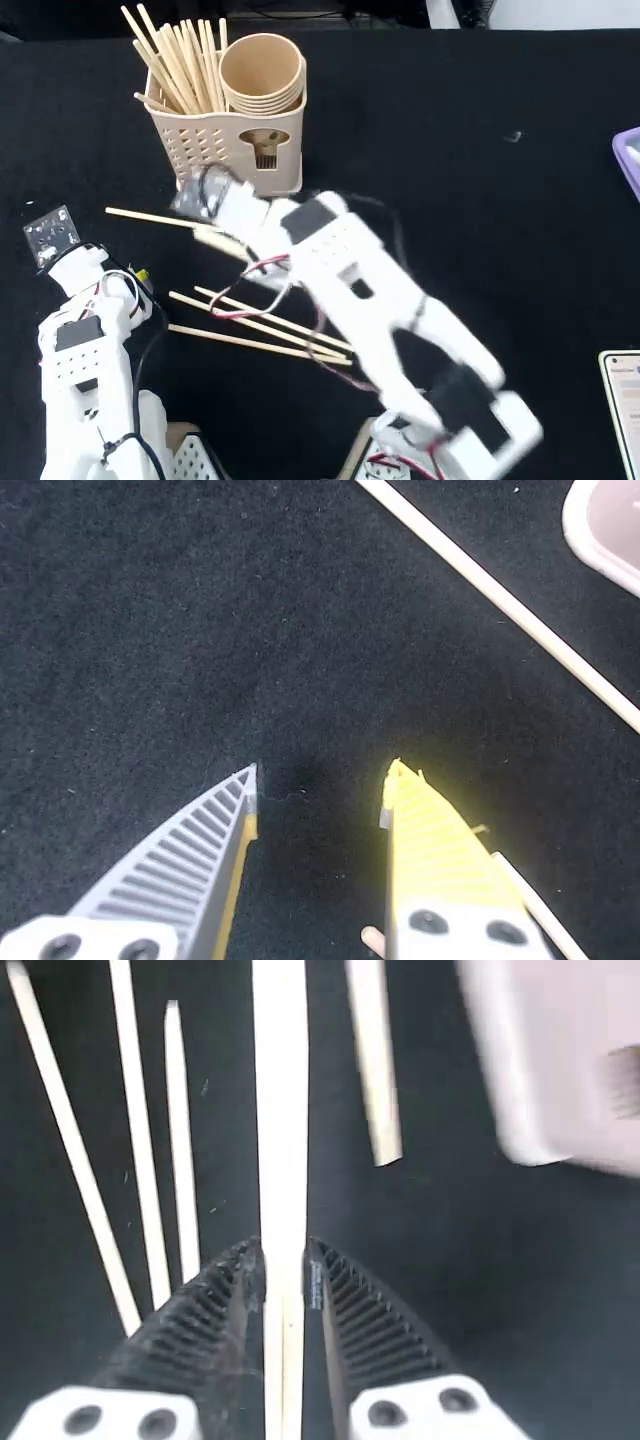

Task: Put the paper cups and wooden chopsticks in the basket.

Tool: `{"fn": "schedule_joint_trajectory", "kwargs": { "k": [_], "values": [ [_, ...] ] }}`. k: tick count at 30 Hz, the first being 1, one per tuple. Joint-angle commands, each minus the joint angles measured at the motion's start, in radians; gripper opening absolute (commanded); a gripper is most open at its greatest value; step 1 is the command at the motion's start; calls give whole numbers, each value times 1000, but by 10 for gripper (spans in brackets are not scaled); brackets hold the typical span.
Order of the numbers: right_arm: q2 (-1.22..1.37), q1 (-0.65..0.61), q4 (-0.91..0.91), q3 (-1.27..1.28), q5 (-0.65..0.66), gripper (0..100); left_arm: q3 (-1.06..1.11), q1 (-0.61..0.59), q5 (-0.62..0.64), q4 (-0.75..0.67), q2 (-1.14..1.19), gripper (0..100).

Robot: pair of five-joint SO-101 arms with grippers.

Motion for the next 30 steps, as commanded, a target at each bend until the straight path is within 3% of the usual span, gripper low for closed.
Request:
{"fn": "schedule_joint_trajectory", "kwargs": {
  "k": [1, 5, 10, 13, 17, 22, 30],
  "values": [
    [-188, 17, 11, -105, -5, 11, -8, 15, 3, -17, -15, 209],
    [-271, 11, -137, -194, -190, 11, -8, 16, 3, -17, -15, 209],
    [-254, 11, -612, -214, -451, 11, -7, 16, 3, -17, -15, 209],
    [-194, -17, -902, -214, -489, 11, -7, 16, 3, -17, -15, 209],
    [-97, -28, -1123, -214, -489, 11, -7, 16, 3, -17, -15, 209],
    [77, -6, -1266, -280, -489, 11, -7, 16, 3, -17, -15, 209],
    [363, 40, -1261, -490, -489, 11, -7, 16, 3, -17, -15, 209]
  ]
}}
